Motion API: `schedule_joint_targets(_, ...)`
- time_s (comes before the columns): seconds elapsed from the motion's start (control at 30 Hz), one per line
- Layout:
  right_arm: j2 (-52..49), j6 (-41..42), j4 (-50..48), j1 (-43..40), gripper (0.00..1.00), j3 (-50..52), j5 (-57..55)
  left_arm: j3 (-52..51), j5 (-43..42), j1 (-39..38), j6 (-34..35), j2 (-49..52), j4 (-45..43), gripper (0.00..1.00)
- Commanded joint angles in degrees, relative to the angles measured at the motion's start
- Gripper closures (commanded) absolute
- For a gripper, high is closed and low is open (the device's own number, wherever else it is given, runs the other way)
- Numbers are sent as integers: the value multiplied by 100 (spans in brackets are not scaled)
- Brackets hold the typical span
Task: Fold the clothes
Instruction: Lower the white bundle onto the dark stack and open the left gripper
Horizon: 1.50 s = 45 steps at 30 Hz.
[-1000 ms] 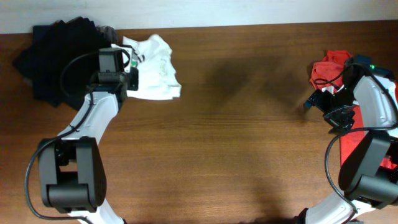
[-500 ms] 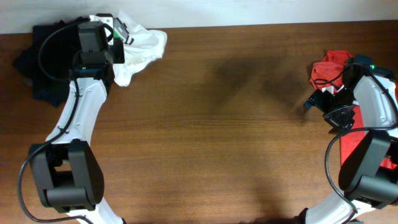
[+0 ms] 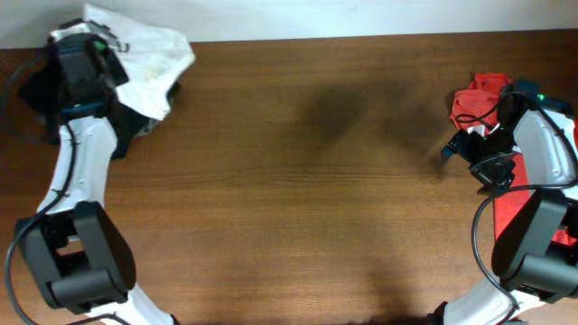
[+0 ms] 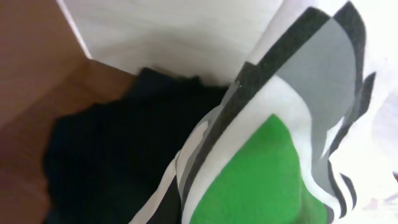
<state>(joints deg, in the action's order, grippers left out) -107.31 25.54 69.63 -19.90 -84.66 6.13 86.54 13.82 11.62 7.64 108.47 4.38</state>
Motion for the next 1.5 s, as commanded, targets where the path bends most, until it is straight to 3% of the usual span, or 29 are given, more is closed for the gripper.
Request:
schedule_joint_targets(0.0, 118, 48, 0, -4, 2, -74, 31, 146, 96, 385, 175, 302, -295, 99)
schedule_joint_targets(0.17, 118, 48, 0, -4, 2, -74, 31, 146, 101, 769, 168, 890, -573, 96)
schedule_joint_targets(0.33, 118, 48, 0, -7, 2, -74, 31, 146, 170, 1318, -280, 1480, -717, 90)
schedule_joint_targets(0.37, 118, 48, 0, -7, 2, -74, 31, 146, 164, 1403, -280, 1528, -706, 80)
schedule_joint_targets(0.4, 118, 48, 0, -4, 2, -74, 31, 146, 164, 1478, -278, 1530, -658, 56)
schedule_joint_targets(0.43, 118, 48, 0, -4, 2, -74, 31, 149, 162, 1578, -280, 1515, -575, 1)
schedule_joint_targets(0.57, 118, 48, 0, -7, 2, -74, 31, 149, 162, 1622, -278, 1217, -450, 1)
schedule_joint_targets(0.8, 118, 48, -2, -7, 2, -74, 31, 149, 46, 1049, -271, -52, -520, 1)
schedule_joint_targets(0.83, 118, 48, -2, -7, 2, -74, 31, 149, -142, 944, -269, -188, -632, 1)
schedule_joint_targets(0.9, 118, 48, 0, -7, 2, -74, 31, 149, -640, 734, -208, -304, -907, 34)
schedule_joint_targets(0.93, 118, 48, 0, -7, 1, -74, 31, 149, -756, 612, -57, -269, -1029, 81)
schedule_joint_targets(0.97, 118, 48, 0, -7, 2, -74, 31, 149, -758, 520, -44, -208, -1088, 99)
schedule_joint_targets(1.2, 118, 48, -2, -7, 2, -74, 31, 149, -739, 409, -48, 933, -1657, 99)
schedule_joint_targets(1.37, 118, 48, 0, -7, 2, -74, 31, 149, -909, 374, -271, 1934, -1377, 100)
schedule_joint_targets(1.47, 118, 48, 0, -7, 2, -74, 31, 149, -955, 262, -601, 2022, -1241, 100)
